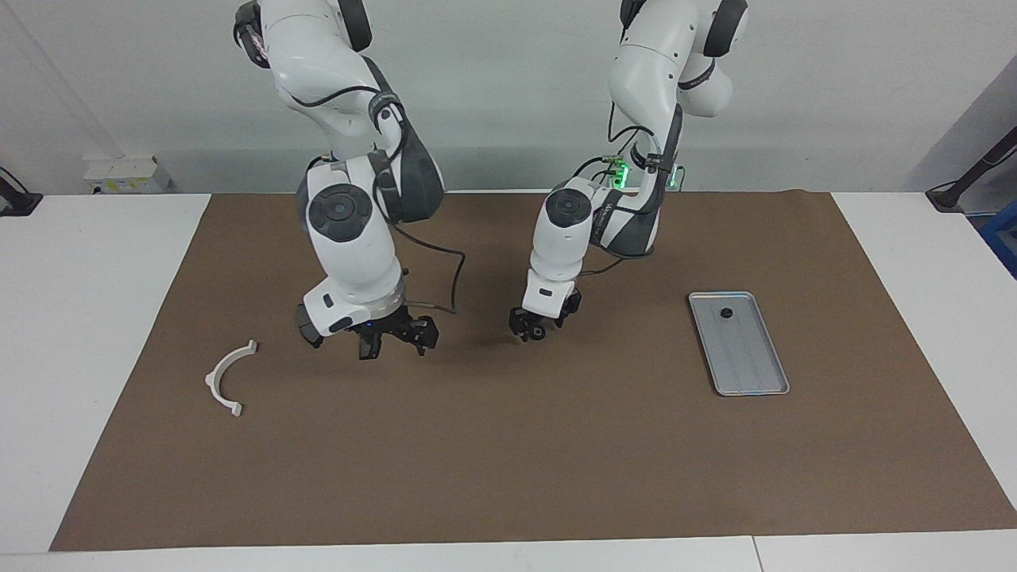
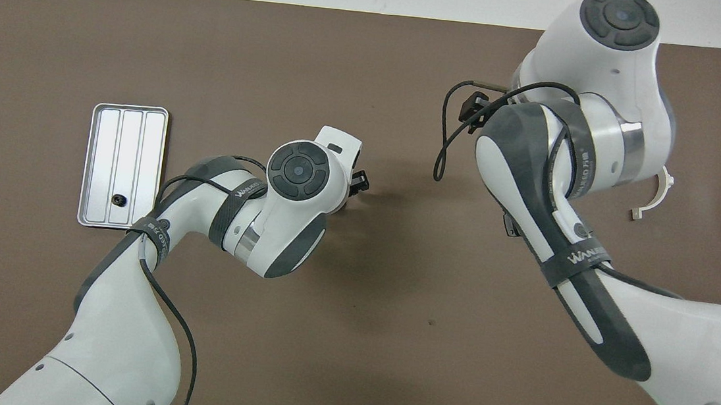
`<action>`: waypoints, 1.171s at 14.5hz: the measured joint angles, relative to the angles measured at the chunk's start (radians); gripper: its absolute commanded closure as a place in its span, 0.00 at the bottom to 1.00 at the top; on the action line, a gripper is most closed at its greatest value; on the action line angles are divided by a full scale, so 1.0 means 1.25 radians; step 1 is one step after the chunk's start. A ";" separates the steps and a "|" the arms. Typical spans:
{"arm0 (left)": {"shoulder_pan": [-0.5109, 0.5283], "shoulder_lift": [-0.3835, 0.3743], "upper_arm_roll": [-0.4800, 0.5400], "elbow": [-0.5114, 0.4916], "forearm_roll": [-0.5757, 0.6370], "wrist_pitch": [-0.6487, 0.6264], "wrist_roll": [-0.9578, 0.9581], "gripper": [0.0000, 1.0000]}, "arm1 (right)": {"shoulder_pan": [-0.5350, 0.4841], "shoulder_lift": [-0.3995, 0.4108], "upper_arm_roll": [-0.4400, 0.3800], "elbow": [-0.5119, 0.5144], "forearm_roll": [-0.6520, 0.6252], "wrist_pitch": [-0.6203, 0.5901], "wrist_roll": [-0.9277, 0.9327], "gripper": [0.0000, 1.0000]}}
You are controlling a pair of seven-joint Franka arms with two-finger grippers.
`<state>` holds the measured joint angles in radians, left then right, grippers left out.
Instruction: Pick bearing gear from pile to tray
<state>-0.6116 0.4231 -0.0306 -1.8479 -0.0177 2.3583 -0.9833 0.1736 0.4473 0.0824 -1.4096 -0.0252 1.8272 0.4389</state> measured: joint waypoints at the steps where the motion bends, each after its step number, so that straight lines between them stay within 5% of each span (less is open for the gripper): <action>1: 0.000 0.001 0.000 -0.001 0.000 0.000 -0.001 0.19 | -0.019 -0.022 0.000 -0.017 0.000 0.000 -0.061 0.00; 6: -0.021 0.027 0.001 0.002 0.016 0.003 -0.034 0.19 | -0.094 -0.176 -0.002 -0.129 0.000 -0.004 -0.248 0.00; 7: -0.022 0.029 0.001 0.007 0.020 0.002 -0.039 0.31 | -0.101 -0.214 -0.005 -0.156 0.000 -0.012 -0.270 0.00; 9: -0.023 0.029 0.001 0.010 0.021 0.001 -0.041 0.73 | -0.103 -0.283 -0.021 -0.197 0.000 -0.038 -0.301 0.00; 12: -0.023 0.029 0.001 0.019 0.022 0.000 -0.042 0.99 | -0.108 -0.359 -0.036 -0.219 0.000 -0.083 -0.309 0.00; 17: -0.017 0.015 0.034 0.030 0.038 -0.057 -0.029 1.00 | -0.134 -0.424 -0.037 -0.211 0.000 -0.167 -0.310 0.00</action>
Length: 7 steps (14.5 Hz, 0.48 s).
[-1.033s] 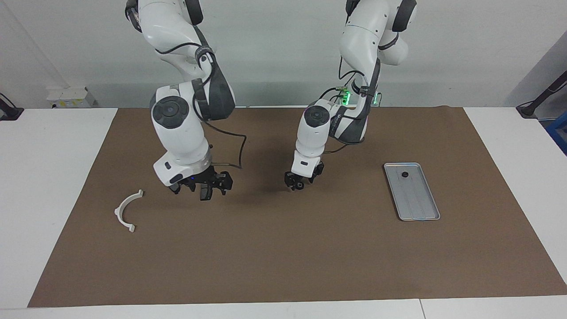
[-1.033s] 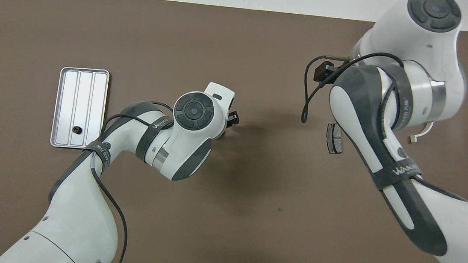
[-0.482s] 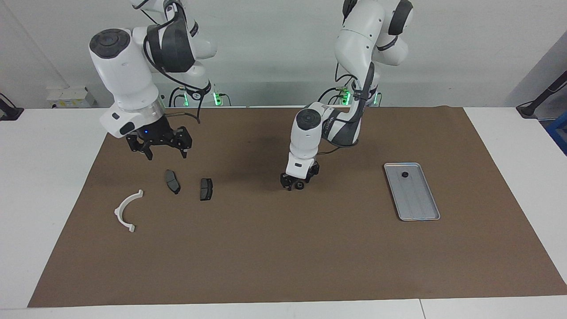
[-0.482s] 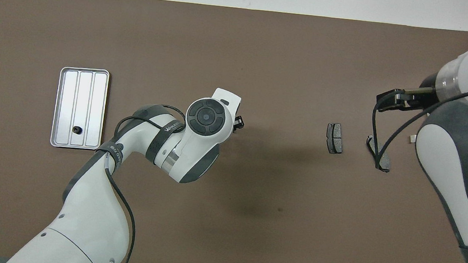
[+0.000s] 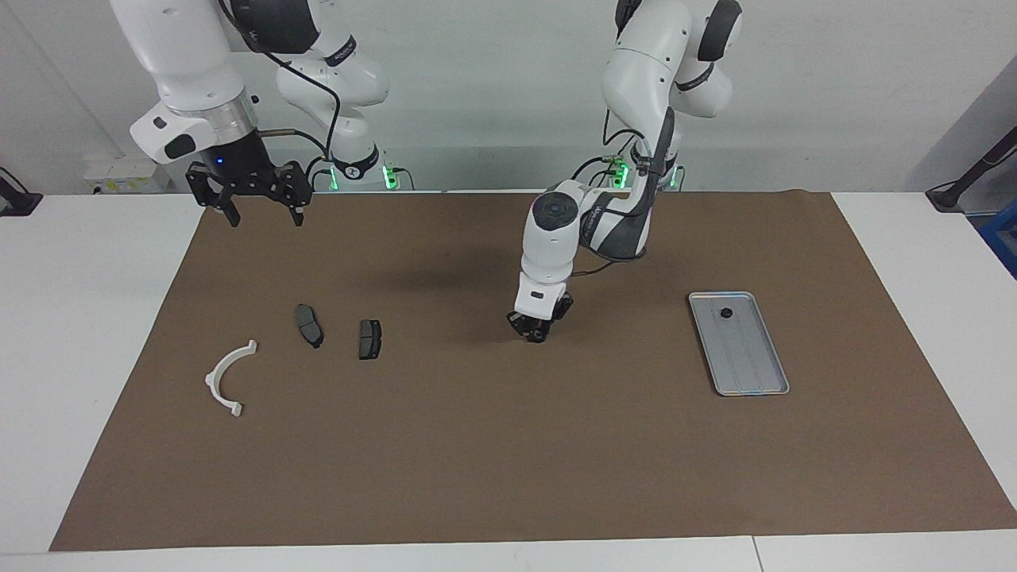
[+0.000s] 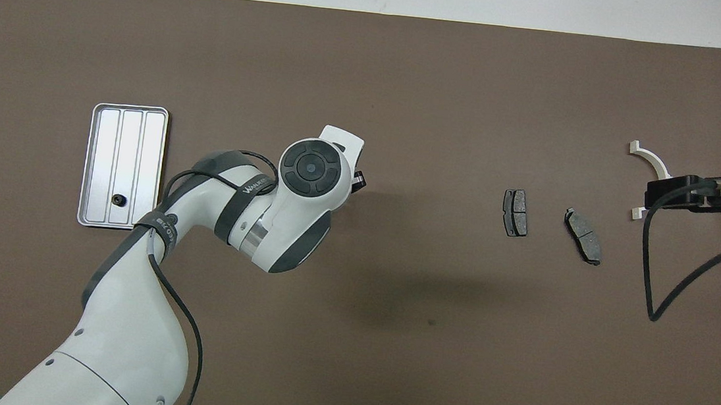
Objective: Pick bearing gear from pile to tray
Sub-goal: 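Carry the ring gear into the metal tray and open the left gripper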
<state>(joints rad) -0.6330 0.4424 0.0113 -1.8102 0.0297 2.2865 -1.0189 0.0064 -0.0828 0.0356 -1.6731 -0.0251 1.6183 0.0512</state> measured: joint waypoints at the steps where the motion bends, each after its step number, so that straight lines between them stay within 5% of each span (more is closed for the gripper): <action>1: 0.013 -0.014 0.012 0.000 0.001 -0.030 0.032 1.00 | 0.000 -0.003 0.001 0.005 0.000 -0.017 0.000 0.00; 7: 0.242 -0.165 0.023 -0.040 0.005 -0.172 0.438 1.00 | 0.000 0.011 0.008 0.010 0.022 -0.030 0.000 0.00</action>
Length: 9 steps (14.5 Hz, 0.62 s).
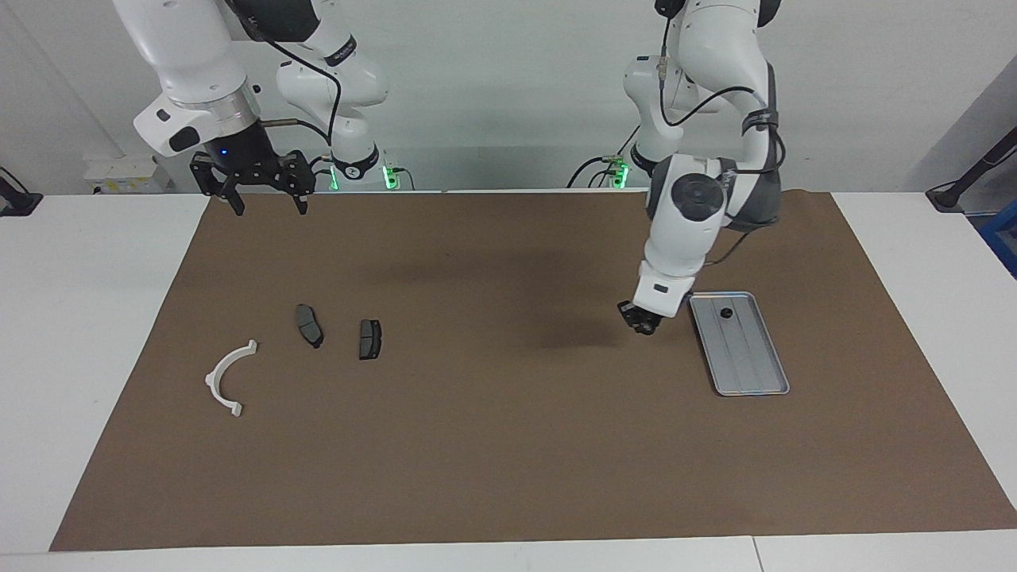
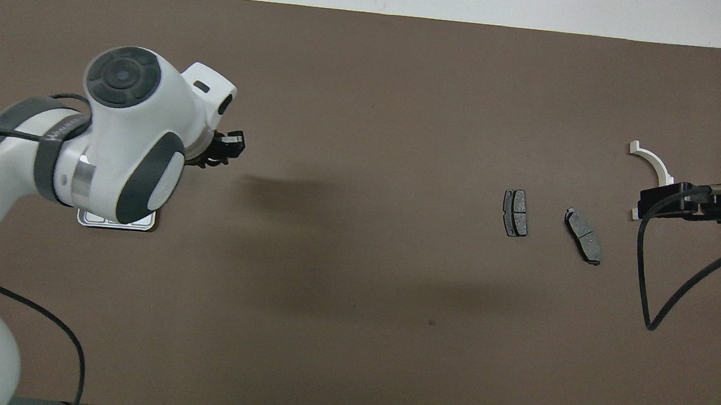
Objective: Pick bearing gear from pile to tray
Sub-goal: 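Carry the ring gear into the metal tray and open the left gripper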
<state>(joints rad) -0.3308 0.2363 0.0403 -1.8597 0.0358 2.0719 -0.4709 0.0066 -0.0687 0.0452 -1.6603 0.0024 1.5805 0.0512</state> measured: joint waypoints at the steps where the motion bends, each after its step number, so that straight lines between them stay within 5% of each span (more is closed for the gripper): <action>1: 0.046 -0.004 0.000 -0.010 0.000 0.000 0.096 1.00 | -0.001 0.001 -0.003 0.000 0.007 0.000 0.000 0.00; 5: 0.180 0.003 0.001 -0.046 0.000 0.067 0.327 0.99 | -0.001 0.001 -0.005 0.002 0.011 0.000 0.000 0.00; 9: 0.212 0.038 -0.001 -0.062 0.000 0.119 0.424 0.99 | 0.000 0.001 -0.003 0.002 0.011 0.000 0.000 0.00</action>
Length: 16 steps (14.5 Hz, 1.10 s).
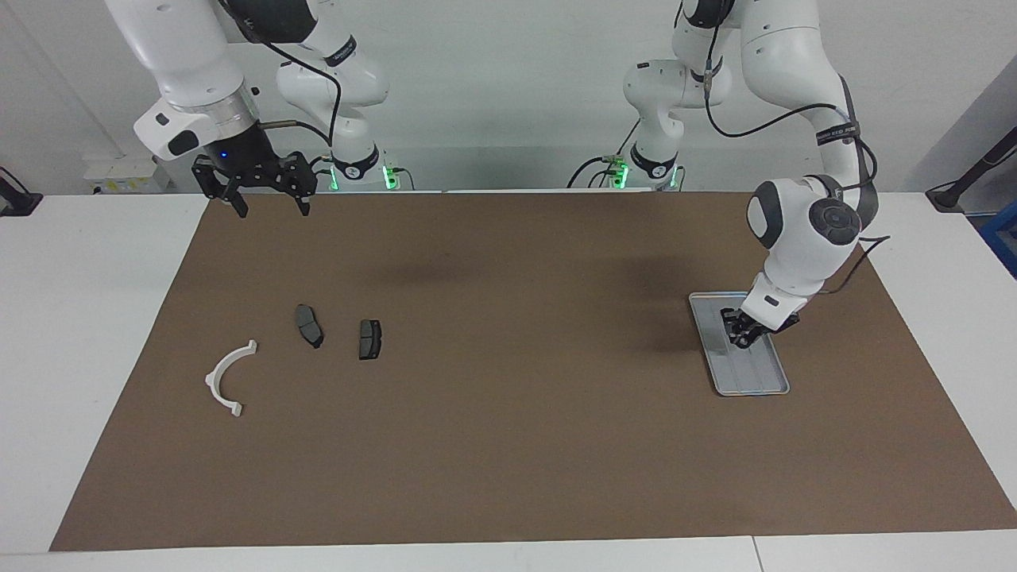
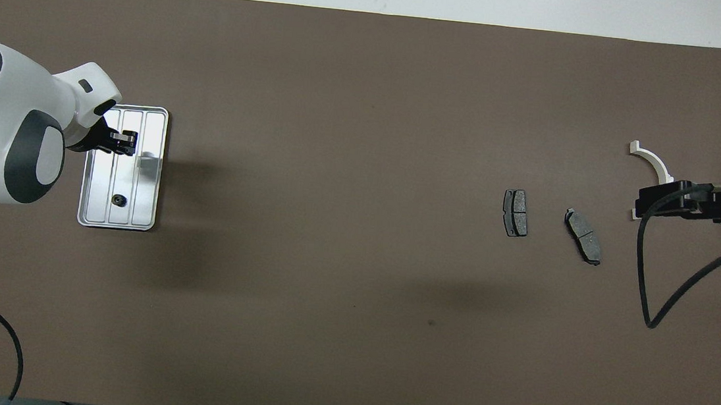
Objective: Pick bearing gear from pile to tray
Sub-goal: 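Carry the ring gear into the metal tray and open the left gripper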
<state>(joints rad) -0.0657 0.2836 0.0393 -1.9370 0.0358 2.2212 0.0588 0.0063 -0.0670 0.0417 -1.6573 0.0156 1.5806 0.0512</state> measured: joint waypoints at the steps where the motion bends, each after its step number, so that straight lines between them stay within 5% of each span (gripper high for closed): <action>1: 0.005 0.008 0.000 0.000 0.000 0.010 0.006 0.98 | 0.000 0.000 0.000 0.000 0.000 0.000 0.000 0.00; 9: 0.015 0.031 -0.002 -0.042 0.000 0.096 0.019 0.88 | 0.000 0.000 0.000 0.001 0.000 0.006 0.000 0.00; 10: 0.017 0.030 -0.002 -0.056 -0.003 0.118 0.019 0.80 | 0.000 0.000 0.000 0.002 0.000 0.007 0.000 0.00; 12: 0.018 0.025 -0.002 -0.064 -0.022 0.126 0.019 0.00 | 0.000 0.000 0.000 0.002 -0.001 0.007 0.000 0.00; 16: 0.020 0.011 -0.002 -0.053 -0.035 0.103 0.019 0.00 | 0.000 0.000 0.000 0.002 -0.001 0.034 -0.002 0.00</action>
<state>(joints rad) -0.0403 0.2974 0.0370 -2.0030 -0.0078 2.3503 0.0827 0.0063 -0.0669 0.0417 -1.6549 0.0146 1.6226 0.0482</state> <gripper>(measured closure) 0.256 0.000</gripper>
